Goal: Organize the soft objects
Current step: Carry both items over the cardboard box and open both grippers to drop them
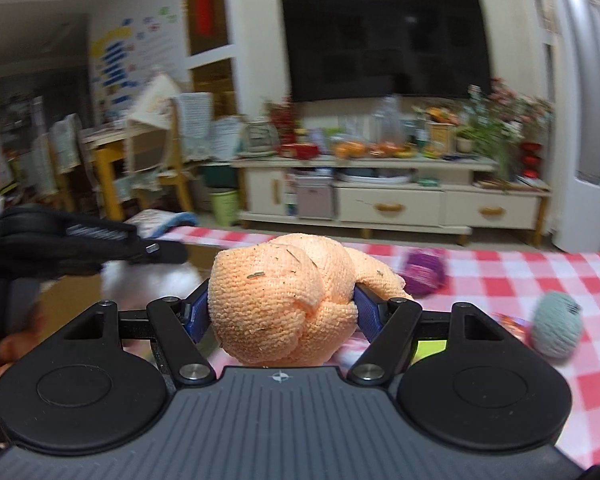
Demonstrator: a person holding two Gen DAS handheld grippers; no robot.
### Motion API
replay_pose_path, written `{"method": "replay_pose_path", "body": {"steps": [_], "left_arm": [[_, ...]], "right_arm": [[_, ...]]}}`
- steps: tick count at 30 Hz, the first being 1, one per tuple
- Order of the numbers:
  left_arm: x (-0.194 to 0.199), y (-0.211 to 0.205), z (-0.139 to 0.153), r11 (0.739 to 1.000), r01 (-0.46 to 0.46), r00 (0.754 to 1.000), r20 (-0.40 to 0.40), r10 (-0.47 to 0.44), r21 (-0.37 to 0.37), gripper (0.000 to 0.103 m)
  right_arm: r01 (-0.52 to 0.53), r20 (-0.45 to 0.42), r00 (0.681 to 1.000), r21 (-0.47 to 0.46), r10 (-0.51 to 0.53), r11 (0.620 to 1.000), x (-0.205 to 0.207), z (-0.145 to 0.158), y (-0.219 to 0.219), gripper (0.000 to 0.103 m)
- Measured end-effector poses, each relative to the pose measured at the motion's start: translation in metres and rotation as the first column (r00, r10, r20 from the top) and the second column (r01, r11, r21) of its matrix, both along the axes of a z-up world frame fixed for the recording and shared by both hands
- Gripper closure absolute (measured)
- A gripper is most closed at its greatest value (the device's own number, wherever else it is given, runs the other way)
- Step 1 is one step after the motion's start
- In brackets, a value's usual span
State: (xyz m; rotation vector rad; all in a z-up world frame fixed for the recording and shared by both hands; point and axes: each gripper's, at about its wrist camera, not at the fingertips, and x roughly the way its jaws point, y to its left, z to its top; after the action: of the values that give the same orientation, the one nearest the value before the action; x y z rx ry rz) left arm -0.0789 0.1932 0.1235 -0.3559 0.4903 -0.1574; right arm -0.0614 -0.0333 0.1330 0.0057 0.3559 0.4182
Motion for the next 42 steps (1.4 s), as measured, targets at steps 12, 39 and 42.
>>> {"method": "replay_pose_path", "body": {"steps": [12,39,42], "left_arm": [[0.013,0.063,0.003,0.978,-0.193,0.981,0.021,0.192,0.074,0.079],[0.017,0.096,0.001,0.949,-0.267,0.963,0.006,0.27,0.165,0.015],[0.019,0.089,0.001,0.949,-0.26,0.965,0.001,0.264,0.177,0.011]], "right_arm": [[-0.257,-0.014,0.966,-0.023,0.256,0.966,-0.018,0.007,0.065,0.014],[-0.372,-0.082,0.926,-0.017,0.369,0.928,-0.031,0.001,0.051,0.0],[-0.341,-0.078,0.938,-0.009,0.339,0.94,-0.034,0.0,0.043,0.0]]}}
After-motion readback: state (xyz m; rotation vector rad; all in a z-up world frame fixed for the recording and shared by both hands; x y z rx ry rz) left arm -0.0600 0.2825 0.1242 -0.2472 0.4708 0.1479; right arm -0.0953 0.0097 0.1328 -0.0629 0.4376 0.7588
